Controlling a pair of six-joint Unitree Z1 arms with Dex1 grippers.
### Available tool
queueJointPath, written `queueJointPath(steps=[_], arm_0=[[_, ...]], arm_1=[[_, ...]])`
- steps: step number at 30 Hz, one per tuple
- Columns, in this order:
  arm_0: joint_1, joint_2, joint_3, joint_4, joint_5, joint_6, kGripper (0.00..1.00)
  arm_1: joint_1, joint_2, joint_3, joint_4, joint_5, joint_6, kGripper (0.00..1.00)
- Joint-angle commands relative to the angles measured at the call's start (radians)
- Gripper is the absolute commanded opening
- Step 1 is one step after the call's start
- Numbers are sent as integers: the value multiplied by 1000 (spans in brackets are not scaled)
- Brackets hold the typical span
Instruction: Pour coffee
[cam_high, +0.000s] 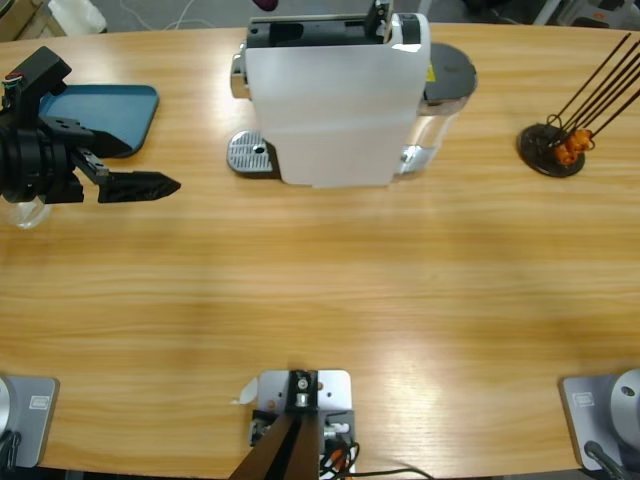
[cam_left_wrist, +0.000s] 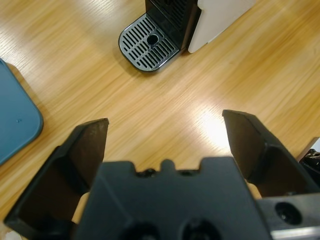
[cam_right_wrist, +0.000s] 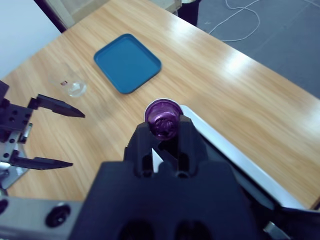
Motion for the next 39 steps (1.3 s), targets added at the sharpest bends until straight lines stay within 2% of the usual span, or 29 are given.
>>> queueJointPath(steps=[1,12,24,25,26,30,32,39], arm_0=[[-6,-14,38,-13,-12,-16,1000],[-6,-14,38,-14,-12,-16,1000],[-6,-10,39,-16,-15,-16,1000],[-6,-10,39,-16,-16,-16,1000],[-6,-10,40,-16,-17,-16,1000],[-6,-10,39,-16,-17,-16,1000],[-6,-10,38,-16,-17,-16,1000],[-6,-11,39,-17,-17,-17,1000]], arm_1=[[-40,17,93,-52,65,70,0],[-49,16,149,-127,124,162,0],[-51,20,181,-111,114,179,9],[-51,19,185,-111,108,180,155],[-50,18,188,-110,98,183,410],[-46,4,185,-106,36,181,893],[-40,-1,182,-103,13,178,989],[-22,-1,166,-89,-8,164,1000]])
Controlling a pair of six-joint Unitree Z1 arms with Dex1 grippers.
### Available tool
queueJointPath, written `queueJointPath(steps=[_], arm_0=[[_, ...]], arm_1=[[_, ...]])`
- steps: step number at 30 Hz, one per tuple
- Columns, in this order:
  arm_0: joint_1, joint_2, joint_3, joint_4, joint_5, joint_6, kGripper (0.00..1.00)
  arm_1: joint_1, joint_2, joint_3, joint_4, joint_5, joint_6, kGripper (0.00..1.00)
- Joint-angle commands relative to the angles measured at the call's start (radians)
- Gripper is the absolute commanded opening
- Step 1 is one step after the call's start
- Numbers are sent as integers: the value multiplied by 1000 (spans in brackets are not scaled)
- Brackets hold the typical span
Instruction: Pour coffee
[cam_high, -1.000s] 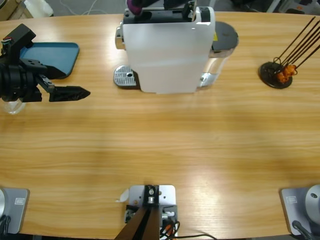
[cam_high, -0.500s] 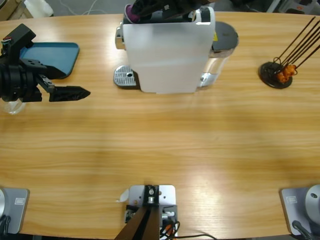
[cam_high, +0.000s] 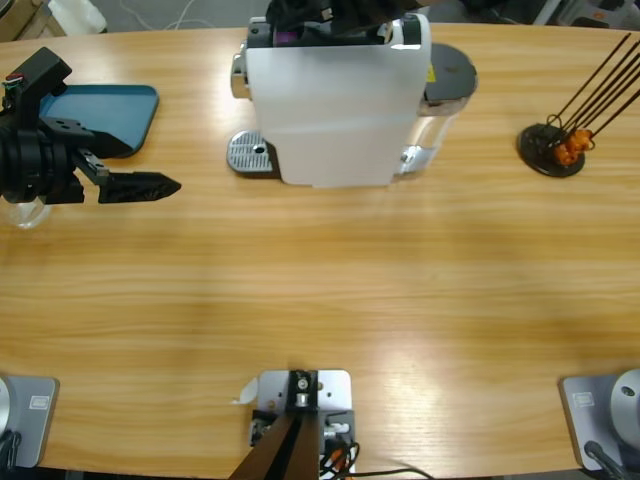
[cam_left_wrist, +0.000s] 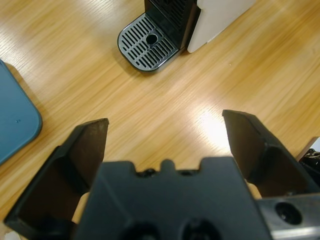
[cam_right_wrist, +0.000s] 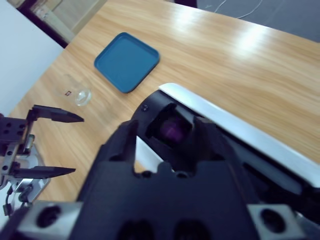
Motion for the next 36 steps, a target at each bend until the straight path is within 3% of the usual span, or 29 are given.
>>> queueJointPath(steps=[1,3,4,6,7,12,15,16,17,23,28,32,36], arm_0=[[-6,-11,38,-15,-14,-17,1000],[-6,-11,37,-17,-14,-17,1000],[-6,-9,36,-19,-14,-17,1000],[-6,-9,35,-24,-15,-17,1000],[-6,-10,34,-27,-16,-17,1000],[-6,-24,37,-27,-20,-19,1000],[-6,-32,36,-27,-26,-19,1000],[-6,-36,34,-27,-27,-17,1000],[-6,-41,34,-27,-27,-17,1000],[-6,-81,47,-24,-23,-11,1000],[-6,-108,43,-16,-51,-11,1000],[-6,-129,42,3,-56,-9,1000],[-14,-132,46,3,-61,-13,1000]], arm_1=[[13,-2,21,28,-31,-14,1000],[39,-3,-11,48,-29,-52,996],[60,-4,-40,67,-23,-77,927],[104,-12,-90,87,11,-123,599],[125,-22,-102,87,27,-128,533],[195,-108,-62,141,-43,-131,468],[219,-176,6,173,-136,-133,218],[226,-197,34,179,-167,-129,38],[230,-221,71,179,-197,-117,0],[233,-380,258,214,-440,64,0],[168,-371,234,208,-622,108,0],[44,-285,137,126,-620,132,0],[16,-213,90,-7,-522,188,0]])
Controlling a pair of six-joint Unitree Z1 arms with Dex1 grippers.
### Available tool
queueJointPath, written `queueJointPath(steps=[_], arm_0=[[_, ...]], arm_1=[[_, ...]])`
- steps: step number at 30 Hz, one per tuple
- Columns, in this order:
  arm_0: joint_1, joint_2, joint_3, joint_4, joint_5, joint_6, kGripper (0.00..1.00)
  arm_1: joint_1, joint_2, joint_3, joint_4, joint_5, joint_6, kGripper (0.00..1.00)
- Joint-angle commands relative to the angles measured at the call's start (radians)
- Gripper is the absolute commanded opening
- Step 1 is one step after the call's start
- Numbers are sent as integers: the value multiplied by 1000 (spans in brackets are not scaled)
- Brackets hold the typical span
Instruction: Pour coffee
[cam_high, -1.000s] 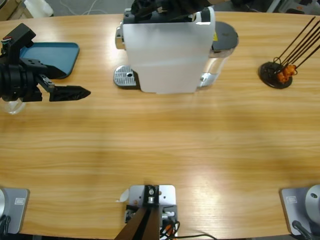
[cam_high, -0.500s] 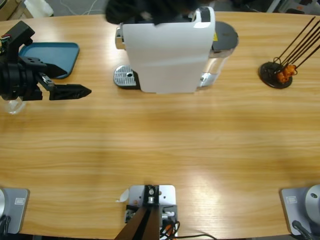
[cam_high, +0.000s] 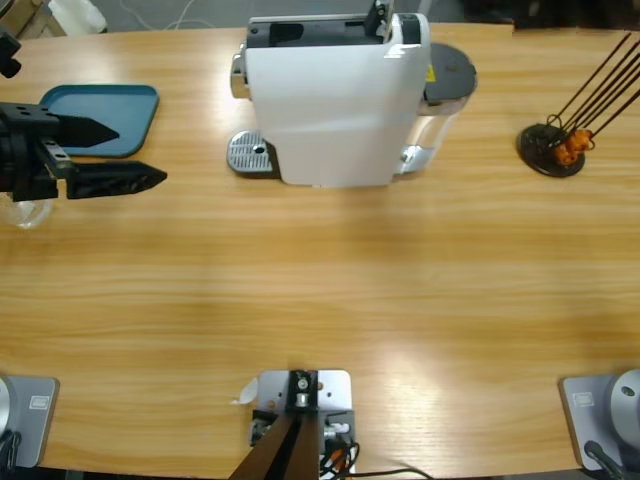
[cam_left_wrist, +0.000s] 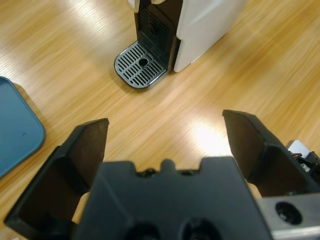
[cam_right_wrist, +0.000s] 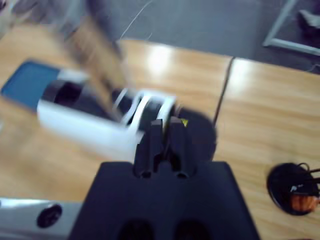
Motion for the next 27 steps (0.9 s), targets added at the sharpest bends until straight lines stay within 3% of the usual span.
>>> queueJointPath(steps=[1,10,16,27], arm_0=[[-17,-34,39,17,-20,-12,1000],[-21,-41,42,19,-15,-11,1000],[-21,-50,56,19,-14,-10,1000],[-20,-49,58,20,-12,-8,1000]], arm_1=[[-85,145,-88,-197,98,103,0],[-59,199,-102,-279,245,191,0],[30,260,-116,-285,244,209,0],[82,321,-131,-285,242,213,0]])
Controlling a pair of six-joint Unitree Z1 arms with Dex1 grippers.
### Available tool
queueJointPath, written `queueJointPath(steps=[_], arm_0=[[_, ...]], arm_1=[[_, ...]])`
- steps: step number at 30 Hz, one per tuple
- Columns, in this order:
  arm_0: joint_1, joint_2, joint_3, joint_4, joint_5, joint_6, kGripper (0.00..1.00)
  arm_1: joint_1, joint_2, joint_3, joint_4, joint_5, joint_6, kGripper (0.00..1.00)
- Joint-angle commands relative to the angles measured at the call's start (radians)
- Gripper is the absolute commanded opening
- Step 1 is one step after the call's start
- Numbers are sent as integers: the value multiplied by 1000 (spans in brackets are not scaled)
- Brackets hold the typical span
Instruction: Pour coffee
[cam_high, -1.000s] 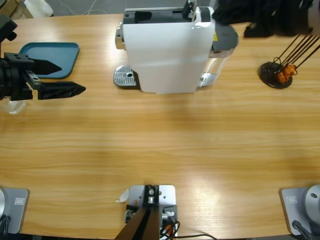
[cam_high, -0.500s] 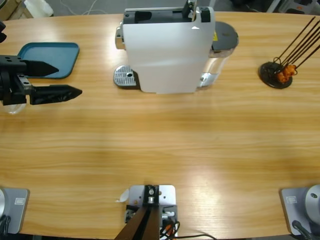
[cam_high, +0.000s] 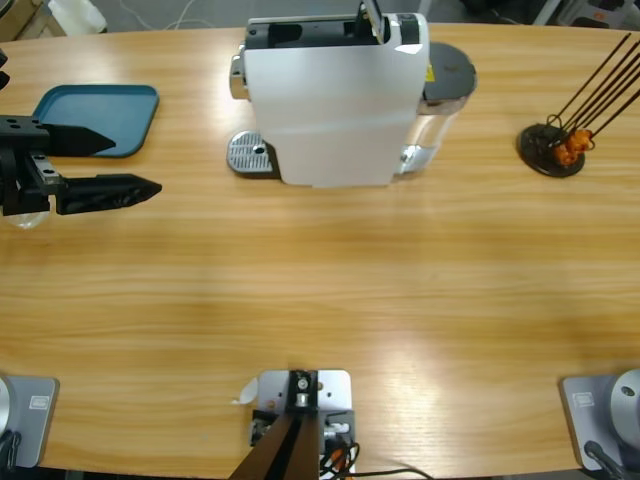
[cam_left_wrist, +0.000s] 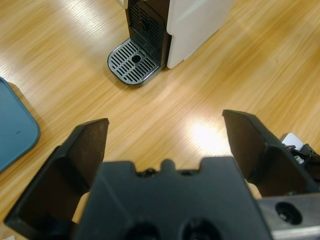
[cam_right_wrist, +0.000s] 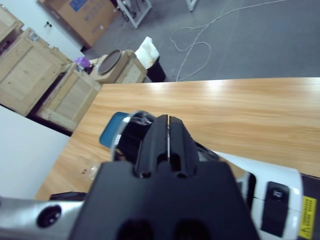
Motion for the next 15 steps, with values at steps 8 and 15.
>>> queueJointPath(steps=[8,15], arm_0=[[-4,-20,44,14,-6,-8,1000],[1,-22,44,16,-6,-8,1000]], arm_1=[[77,177,10,-3,48,11,0],[77,231,37,-3,83,11,0]])
